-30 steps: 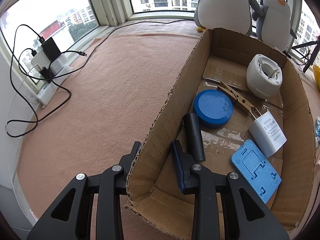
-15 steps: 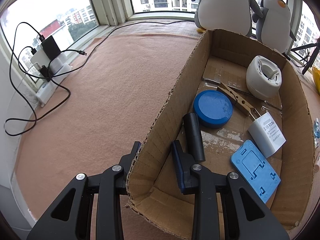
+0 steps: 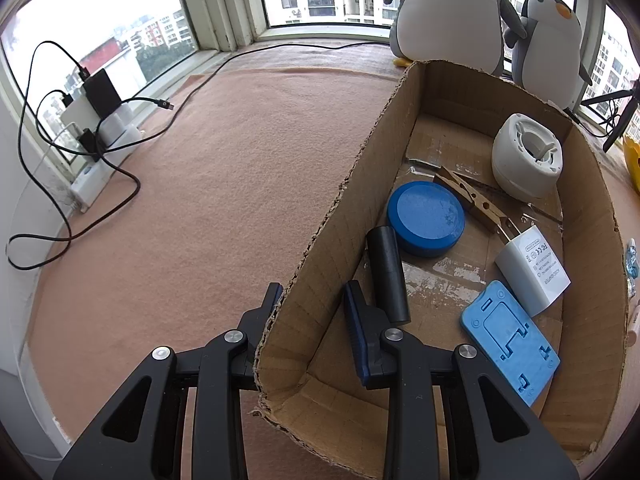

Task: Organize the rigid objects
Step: 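Carry the grey spoon into the box and release it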

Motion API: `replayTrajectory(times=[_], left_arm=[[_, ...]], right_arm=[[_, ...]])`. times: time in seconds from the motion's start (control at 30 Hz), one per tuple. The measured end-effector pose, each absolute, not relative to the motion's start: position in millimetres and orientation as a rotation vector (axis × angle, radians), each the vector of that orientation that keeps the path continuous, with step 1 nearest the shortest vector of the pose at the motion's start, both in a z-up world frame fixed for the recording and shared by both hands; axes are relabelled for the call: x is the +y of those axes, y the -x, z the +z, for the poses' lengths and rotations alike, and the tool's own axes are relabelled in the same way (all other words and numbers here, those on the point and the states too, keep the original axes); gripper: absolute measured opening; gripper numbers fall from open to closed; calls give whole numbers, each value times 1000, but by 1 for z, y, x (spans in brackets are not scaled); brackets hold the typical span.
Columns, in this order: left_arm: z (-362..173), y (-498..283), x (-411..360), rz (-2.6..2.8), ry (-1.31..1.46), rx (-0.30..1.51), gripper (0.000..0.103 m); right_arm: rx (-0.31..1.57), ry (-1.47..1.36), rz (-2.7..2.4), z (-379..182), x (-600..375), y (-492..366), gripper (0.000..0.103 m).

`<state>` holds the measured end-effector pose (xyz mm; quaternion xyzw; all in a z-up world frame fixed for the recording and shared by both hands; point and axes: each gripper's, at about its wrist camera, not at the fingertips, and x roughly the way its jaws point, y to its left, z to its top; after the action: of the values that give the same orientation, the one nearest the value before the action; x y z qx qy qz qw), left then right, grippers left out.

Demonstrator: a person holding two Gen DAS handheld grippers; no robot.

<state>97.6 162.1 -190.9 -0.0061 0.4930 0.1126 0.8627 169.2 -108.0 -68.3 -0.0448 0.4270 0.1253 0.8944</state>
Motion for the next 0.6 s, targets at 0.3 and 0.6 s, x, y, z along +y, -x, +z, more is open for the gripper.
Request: replayTrajectory(times=[0.3, 0.6], left_arm=[[-191, -97, 161, 236, 16, 1032, 28], [-191, -98, 162, 235, 20, 1031, 28]], right_arm=[[891, 104, 359, -73, -52, -172, 7], [909, 99, 457, -82, 10, -171, 7]])
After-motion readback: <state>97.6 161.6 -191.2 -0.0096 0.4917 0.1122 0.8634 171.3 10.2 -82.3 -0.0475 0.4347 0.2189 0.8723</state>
